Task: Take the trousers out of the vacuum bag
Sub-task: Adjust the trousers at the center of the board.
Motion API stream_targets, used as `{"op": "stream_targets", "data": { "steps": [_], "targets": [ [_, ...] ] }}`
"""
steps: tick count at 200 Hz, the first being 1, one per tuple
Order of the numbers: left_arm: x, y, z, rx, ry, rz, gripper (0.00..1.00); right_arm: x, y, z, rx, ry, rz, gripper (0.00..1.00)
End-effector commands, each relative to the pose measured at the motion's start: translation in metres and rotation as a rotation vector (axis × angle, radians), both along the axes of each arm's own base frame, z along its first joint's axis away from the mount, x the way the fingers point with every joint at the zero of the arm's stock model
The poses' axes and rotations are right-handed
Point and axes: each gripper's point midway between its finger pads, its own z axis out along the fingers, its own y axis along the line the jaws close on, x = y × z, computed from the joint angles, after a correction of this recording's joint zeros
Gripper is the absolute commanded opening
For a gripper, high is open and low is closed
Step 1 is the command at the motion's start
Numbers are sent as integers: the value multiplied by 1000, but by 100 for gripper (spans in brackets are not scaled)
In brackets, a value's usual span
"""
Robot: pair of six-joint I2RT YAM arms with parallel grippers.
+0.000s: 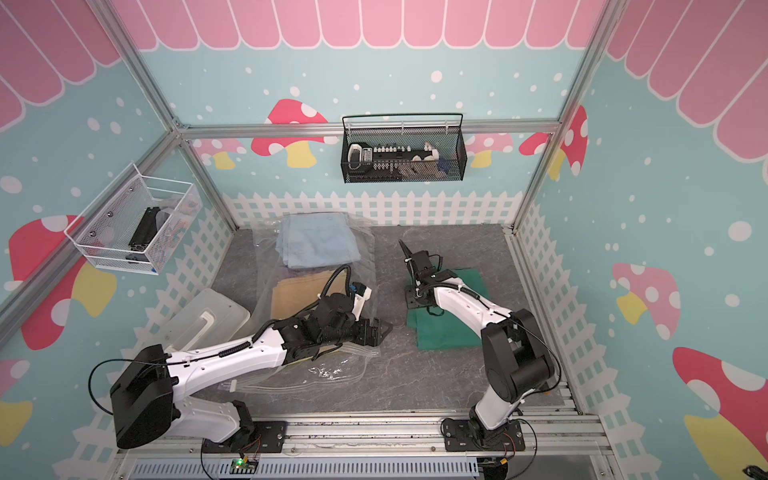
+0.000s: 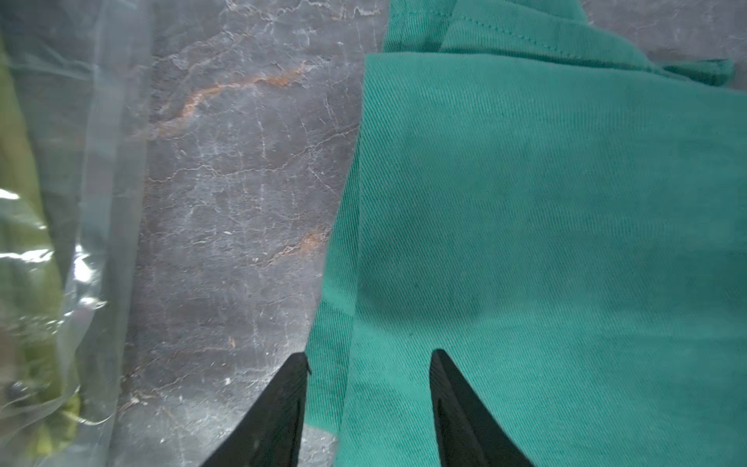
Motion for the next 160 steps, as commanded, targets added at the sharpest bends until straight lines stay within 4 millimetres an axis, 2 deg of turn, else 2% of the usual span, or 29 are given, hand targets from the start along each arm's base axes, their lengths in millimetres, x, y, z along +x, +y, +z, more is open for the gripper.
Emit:
{"op": "stream_targets", "data": {
  "steps": [1,73,113,132,134,139,160],
  "targets": [
    [4,-14,17,-70,-28,-5,92,7,-9,-5,-90,15,9,51],
    [3,-22,-2,-61,-4,-17,91,16,-12,-36,-172,73,6,50],
    [2,-20,-6,-60,-4,-13,90,21,-11,-41,-203,73,6,48],
    [1,-18,-10,-55,-2,-9,90,25,-13,-36,-227,52,-9,38],
    [1,-18,-9,-56,-2,-9,90,23,-14,-45,-238,72,-7,37],
    [1,-17,-11,-54,0,-8,90,23,-15,-47,-243,76,-8,34],
    [0,-16,-15,-50,4,-8,90,27,-14,-41,-237,60,-10,25]
  ]
}}
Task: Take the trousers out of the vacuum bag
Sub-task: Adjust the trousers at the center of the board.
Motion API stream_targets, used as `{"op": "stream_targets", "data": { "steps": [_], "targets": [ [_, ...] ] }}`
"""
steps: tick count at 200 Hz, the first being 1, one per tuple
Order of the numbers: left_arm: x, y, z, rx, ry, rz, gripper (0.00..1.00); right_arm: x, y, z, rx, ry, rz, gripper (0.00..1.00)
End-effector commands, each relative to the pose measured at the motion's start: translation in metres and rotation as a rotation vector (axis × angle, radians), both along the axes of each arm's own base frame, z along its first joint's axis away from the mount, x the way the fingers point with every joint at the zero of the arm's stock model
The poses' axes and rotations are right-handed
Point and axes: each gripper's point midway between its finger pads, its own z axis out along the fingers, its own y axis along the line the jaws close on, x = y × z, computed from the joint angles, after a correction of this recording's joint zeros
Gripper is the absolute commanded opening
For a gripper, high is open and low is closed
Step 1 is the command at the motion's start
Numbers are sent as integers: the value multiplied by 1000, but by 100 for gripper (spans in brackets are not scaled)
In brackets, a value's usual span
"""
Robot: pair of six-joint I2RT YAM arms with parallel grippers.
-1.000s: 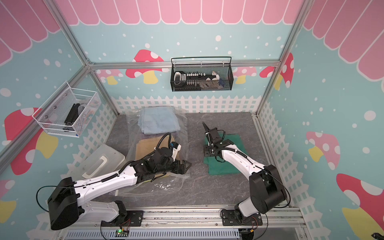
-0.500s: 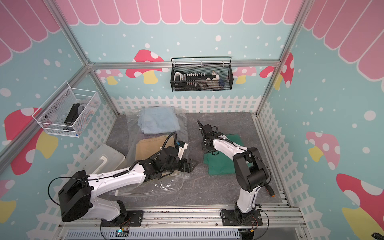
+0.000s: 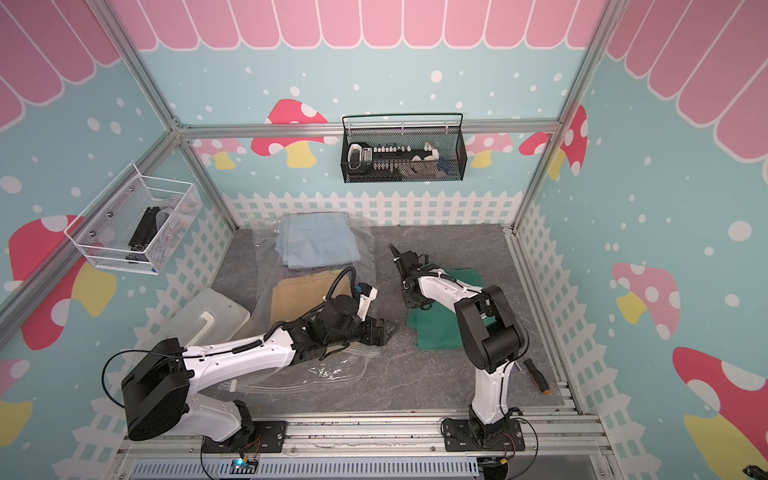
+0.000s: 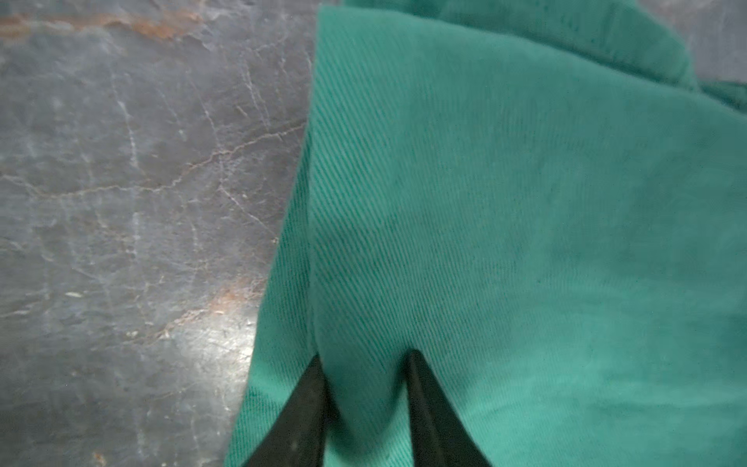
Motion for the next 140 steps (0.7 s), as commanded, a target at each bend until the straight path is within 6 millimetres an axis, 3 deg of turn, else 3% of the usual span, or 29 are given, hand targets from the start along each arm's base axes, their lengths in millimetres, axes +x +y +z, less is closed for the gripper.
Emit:
{"op": "stream_targets", "data": {
  "steps": [1,36,140],
  "targets": [
    [-2,0,-5,-6,6,5,90,4,-4,1,-37,-6,-8,24],
    [-4,3,-10,-2,11,10,90,11,0,12,-26,-29,1,13],
    [-8,20,-21,29,8,41,90,18,15,23,49,-38,13,9]
  ]
}}
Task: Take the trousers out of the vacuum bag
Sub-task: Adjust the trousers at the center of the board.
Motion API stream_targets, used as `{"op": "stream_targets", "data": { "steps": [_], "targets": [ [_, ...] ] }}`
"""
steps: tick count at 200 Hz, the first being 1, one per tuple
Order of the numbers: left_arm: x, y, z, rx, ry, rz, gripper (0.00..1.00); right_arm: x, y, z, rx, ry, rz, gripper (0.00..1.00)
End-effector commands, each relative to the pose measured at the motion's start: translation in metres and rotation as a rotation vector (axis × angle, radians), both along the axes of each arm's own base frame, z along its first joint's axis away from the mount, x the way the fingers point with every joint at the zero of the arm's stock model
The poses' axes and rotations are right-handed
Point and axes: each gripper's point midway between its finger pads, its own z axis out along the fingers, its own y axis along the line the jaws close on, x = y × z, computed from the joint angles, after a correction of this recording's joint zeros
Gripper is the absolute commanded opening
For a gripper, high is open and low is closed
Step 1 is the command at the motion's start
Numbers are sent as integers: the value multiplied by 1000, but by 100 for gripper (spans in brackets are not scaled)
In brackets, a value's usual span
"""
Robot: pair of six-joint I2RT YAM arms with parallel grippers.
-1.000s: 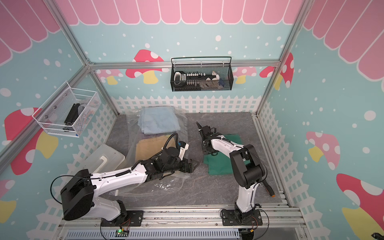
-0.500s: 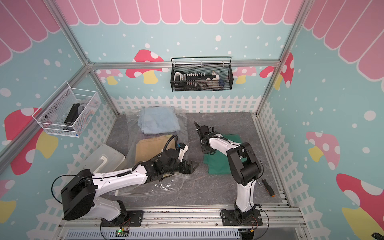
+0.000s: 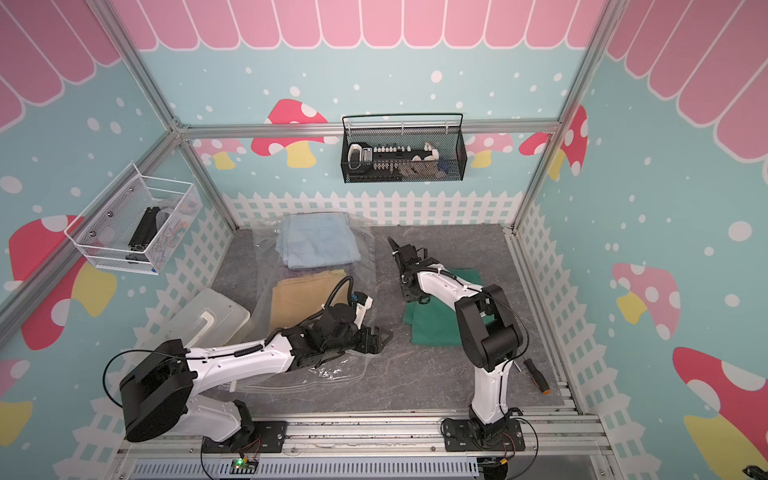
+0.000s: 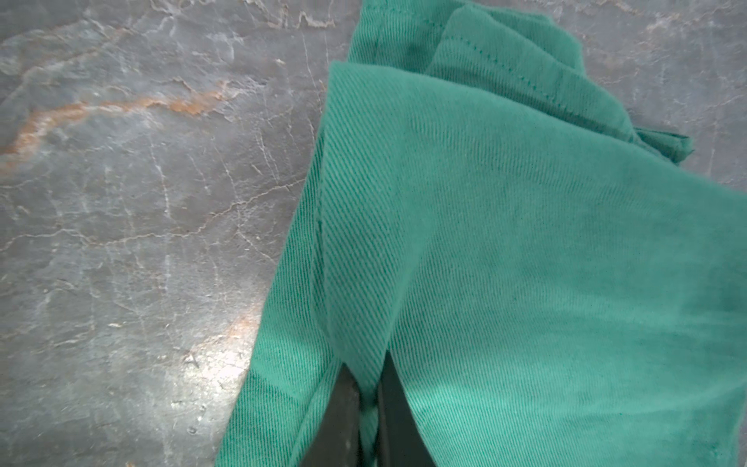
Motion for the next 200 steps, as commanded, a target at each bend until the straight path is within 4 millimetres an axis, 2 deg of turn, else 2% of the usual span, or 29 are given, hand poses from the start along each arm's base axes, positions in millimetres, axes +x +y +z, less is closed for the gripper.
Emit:
{"op": "stream_targets", "data": {
  "steps": [1,4,6,10,33,87,131,168,200],
  "targets": [
    [1,4,8,-20,-21,22,90,5,9,5,38,-3,11,9],
    [1,4,7,-19,-19,22,90,5,10,6,41,-3,13,9],
    [1,4,7,-20,-20,24,90,5,10,15,52,-23,13,9],
    [1,3,7,-21,-20,23,90,6,11,20,62,-32,13,9],
    [2,-1,7,-46,-19,17,87,7,12,27,93,-39,13,9],
    [18,-41,14,-163,-13,-17,74,1,10,36,162,-39,13,8],
    [46,-63,-13,-195,29,29,70,-4,7,38,221,-38,8,8],
    [71,-67,-31,-228,35,75,68,-6,6,36,235,-32,9,8],
    [79,-75,-39,-228,39,71,66,-7,6,33,238,-27,10,8]
  ]
}}
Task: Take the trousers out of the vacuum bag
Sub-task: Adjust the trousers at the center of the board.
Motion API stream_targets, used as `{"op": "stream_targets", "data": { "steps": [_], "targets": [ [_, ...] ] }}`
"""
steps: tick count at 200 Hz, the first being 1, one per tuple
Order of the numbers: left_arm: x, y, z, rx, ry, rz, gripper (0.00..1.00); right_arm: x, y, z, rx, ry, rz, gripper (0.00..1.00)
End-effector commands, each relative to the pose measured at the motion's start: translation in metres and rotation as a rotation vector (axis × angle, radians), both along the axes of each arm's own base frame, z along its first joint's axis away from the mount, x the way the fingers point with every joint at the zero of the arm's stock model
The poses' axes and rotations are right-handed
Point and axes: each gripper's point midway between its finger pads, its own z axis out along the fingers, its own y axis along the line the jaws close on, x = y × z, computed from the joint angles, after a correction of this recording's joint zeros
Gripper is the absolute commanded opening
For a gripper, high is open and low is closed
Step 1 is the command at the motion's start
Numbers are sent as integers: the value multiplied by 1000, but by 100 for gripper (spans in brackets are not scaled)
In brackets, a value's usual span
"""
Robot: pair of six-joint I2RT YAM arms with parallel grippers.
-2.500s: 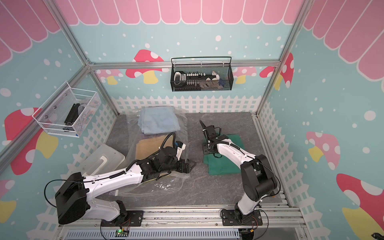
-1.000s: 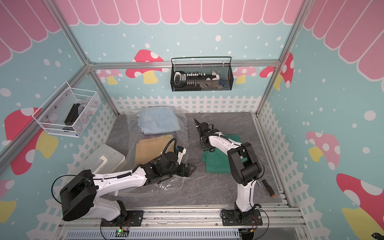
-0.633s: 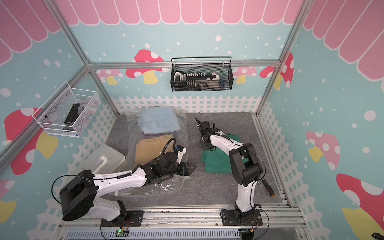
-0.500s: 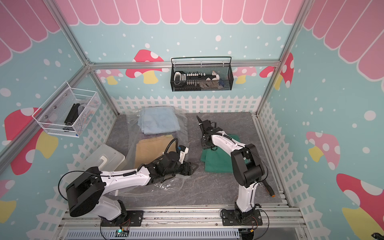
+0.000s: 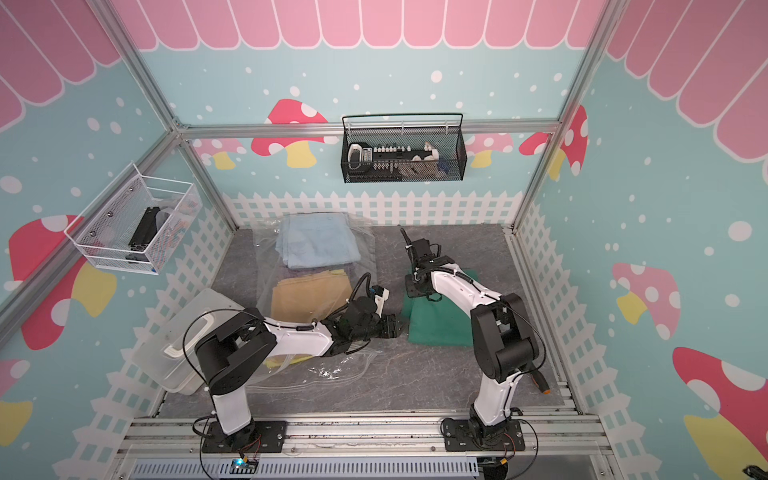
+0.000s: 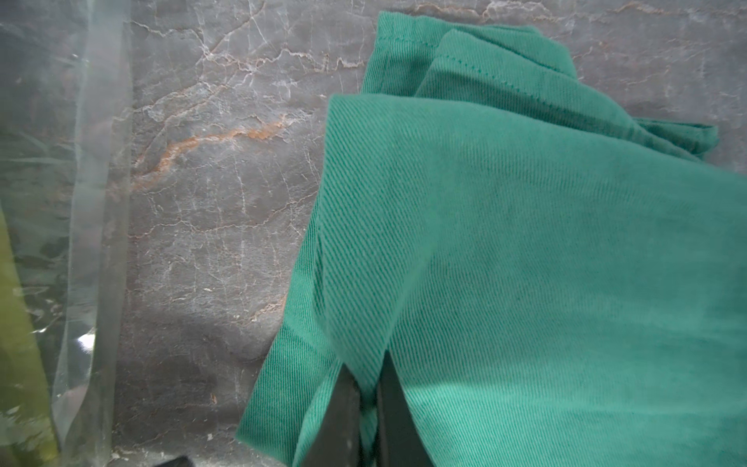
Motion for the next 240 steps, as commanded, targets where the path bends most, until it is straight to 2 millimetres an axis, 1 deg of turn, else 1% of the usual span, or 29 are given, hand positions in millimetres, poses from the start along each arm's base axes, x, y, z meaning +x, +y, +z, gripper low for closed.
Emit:
{"op": "stream_targets", "data": {
  "steps": [1,14,29,50,83,96,120,150,191,196,212,240],
  "targets": [
    [14,-15,14,-69,-28,3,66,-2,3,7,34,-17,3,8],
    [16,-17,10,-65,-24,0,65,-2,3,6,35,-15,2,8],
    [19,-18,5,-60,-22,4,60,-2,2,6,36,-13,2,8],
    [22,-21,0,-61,-16,0,57,-2,2,5,35,-12,2,8],
    [24,-22,-10,-49,-3,7,57,-2,0,5,35,-13,1,8],
    [25,-19,-14,-34,-3,15,57,-2,0,5,37,-12,0,8],
    [27,-14,-15,-9,-17,36,58,-3,0,3,38,-8,3,8],
    [29,-5,-24,40,-19,61,59,-4,1,1,41,-4,3,8],
    [29,-8,-29,32,-4,64,59,-4,0,0,40,-3,2,8],
    [29,-9,-30,29,-2,60,57,-4,0,0,40,-3,2,8],
    [29,-12,-30,16,5,56,46,-4,1,-1,42,-1,2,8],
    [29,-13,-32,11,12,57,36,-4,2,-2,49,2,2,8]
  ]
}}
